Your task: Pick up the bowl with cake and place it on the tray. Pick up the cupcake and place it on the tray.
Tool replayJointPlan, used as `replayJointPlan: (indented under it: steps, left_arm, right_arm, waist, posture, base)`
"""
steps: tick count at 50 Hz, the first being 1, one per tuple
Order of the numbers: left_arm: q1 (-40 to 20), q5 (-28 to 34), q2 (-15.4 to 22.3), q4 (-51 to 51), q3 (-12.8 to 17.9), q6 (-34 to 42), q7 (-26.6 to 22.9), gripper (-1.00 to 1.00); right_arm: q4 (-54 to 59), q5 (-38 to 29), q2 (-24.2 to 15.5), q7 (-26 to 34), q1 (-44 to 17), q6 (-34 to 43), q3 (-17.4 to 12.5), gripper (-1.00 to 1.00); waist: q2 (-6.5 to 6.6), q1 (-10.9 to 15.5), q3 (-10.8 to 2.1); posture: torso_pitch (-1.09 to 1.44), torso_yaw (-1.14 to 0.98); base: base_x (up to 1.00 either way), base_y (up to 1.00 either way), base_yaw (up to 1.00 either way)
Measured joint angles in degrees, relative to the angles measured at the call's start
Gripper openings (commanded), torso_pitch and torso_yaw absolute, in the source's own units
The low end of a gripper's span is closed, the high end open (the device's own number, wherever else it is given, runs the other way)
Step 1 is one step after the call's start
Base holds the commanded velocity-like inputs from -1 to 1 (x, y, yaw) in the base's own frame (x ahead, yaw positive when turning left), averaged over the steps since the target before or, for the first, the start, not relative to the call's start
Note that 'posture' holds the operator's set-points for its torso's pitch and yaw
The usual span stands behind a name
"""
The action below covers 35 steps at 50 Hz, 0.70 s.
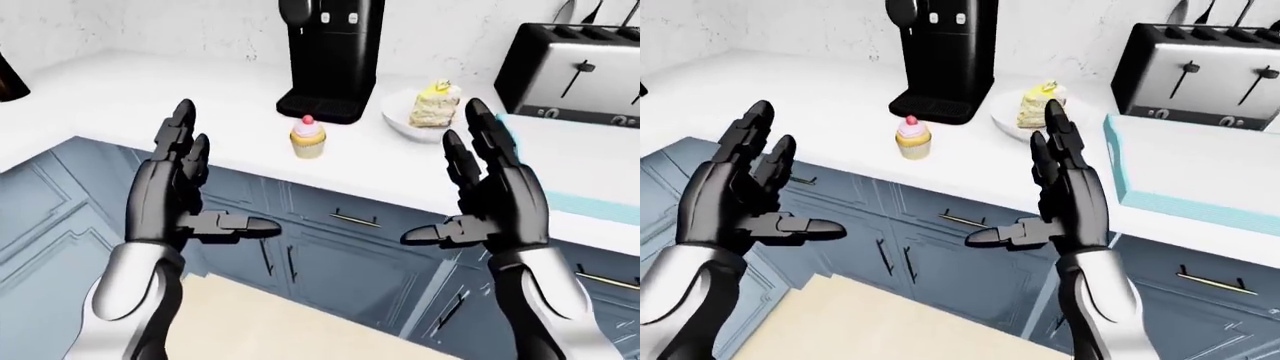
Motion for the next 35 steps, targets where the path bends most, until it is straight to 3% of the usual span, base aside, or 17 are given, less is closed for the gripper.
replayJointPlan:
  steps: [7,10,12,14,15,19,22,25,27,28,30,35]
  left_arm:
    - [1.0,0.4,-0.3,0.9,0.1,-2.3,-0.5,1.00]
    - [0.5,0.5,0.0,0.4,0.4,-1.6,-0.4,1.00]
    - [1.1,0.7,0.0,0.7,1.2,-1.1,-0.1,1.00]
    - [0.8,1.0,0.2,0.5,1.7,-0.4,0.2,1.00]
    - [0.2,1.1,0.4,0.2,1.8,-0.3,0.3,1.00]
    - [-0.2,0.7,0.4,-0.3,1.1,-0.7,0.2,1.00]
    - [-0.2,0.4,0.2,-0.5,1.1,0.2,0.3,1.00]
    - [0.9,0.2,-0.1,0.7,0.5,0.8,0.1,1.00]
    - [0.2,0.3,0.1,0.6,1.0,1.4,0.2,1.00]
    - [-0.2,0.2,0.2,0.2,1.2,1.3,0.2,1.00]
    - [-0.7,0.1,0.4,-0.8,1.5,0.7,0.3,1.00]
    - [-0.8,-0.4,0.4,-1.6,1.0,0.0,0.2,1.00]
  right_arm:
    - [-1.1,0.7,-0.3,-0.3,0.3,0.4,0.0,1.00]
    - [-2.5,1.4,-0.6,-0.6,-1.2,1.7,-0.7,1.00]
    - [-2.7,2.2,-0.2,-0.5,-0.6,2.0,-0.1,1.00]
    - [-3.5,3.3,-0.6,-0.6,-1.1,3.3,-0.5,1.00]
    - [-4.2,3.9,-0.8,-0.8,-1.8,3.8,-1.1,1.00]
    - [-5.7,5.8,-1.6,-1.7,-2.2,4.1,-3.0,1.00]
    - [-6.3,7.5,-2.3,-2.5,-2.3,4.7,-4.4,1.00]
    - [-5.9,8.9,-2.7,-3.6,-2.0,6.1,-5.3,1.00]
    - [-6.4,9.6,-3.4,-4.6,-2.3,7.9,-5.5,1.00]
    - [-7.5,10.1,-3.8,-5.2,-2.8,8.8,-6.0,1.00]
    - [-10.6,11.2,-4.4,-6.1,-3.7,9.5,-7.3,1.00]
    - [-12.1,13.3,-5.3,-7.1,-3.2,8.7,-8.2,1.00]
  waist:
    - [3.35,-1.3,-0.56]
    - [5.67,-1.1,-1.07]
    - [5.27,-0.3,-0.09]
    - [5.93,-0.4,-0.34]
    - [5.53,-0.6,-0.35]
    - [2.41,-0.5,0.53]
    - [-0.63,-0.7,-0.02]
    - [0.55,-1.0,0.30]
    - [-1.37,-1.8,-0.52]
    - [-1.71,-2.2,-1.15]
    - [-0.96,-2.4,-1.80]
    - [2.37,-0.9,-0.78]
  posture:
    - [0.00,0.00]
    - [0.00,0.00]
    - [0.00,0.00]
    - [0.00,0.00]
    - [0.00,0.00]
    - [0.00,0.00]
    - [0.00,0.00]
    - [0.00,0.00]
    - [0.00,0.00]
    - [0.00,0.00]
    - [0.00,0.00]
    - [0.00,0.00]
  base:
    - [0.61,0.00,0.00]
    - [0.55,0.00,0.00]
    - [0.35,0.00,0.00]
    - [0.01,0.00,0.00]
    - [0.00,0.00,0.00]
    - [0.00,0.00,0.00]
    - [0.00,0.00,0.00]
    - [-0.07,0.00,-0.65]
    - [-0.15,0.00,-1.00]
    - [-0.16,0.00,-1.00]
    - [-0.15,0.00,-1.00]
    - [-0.28,0.00,-1.00]
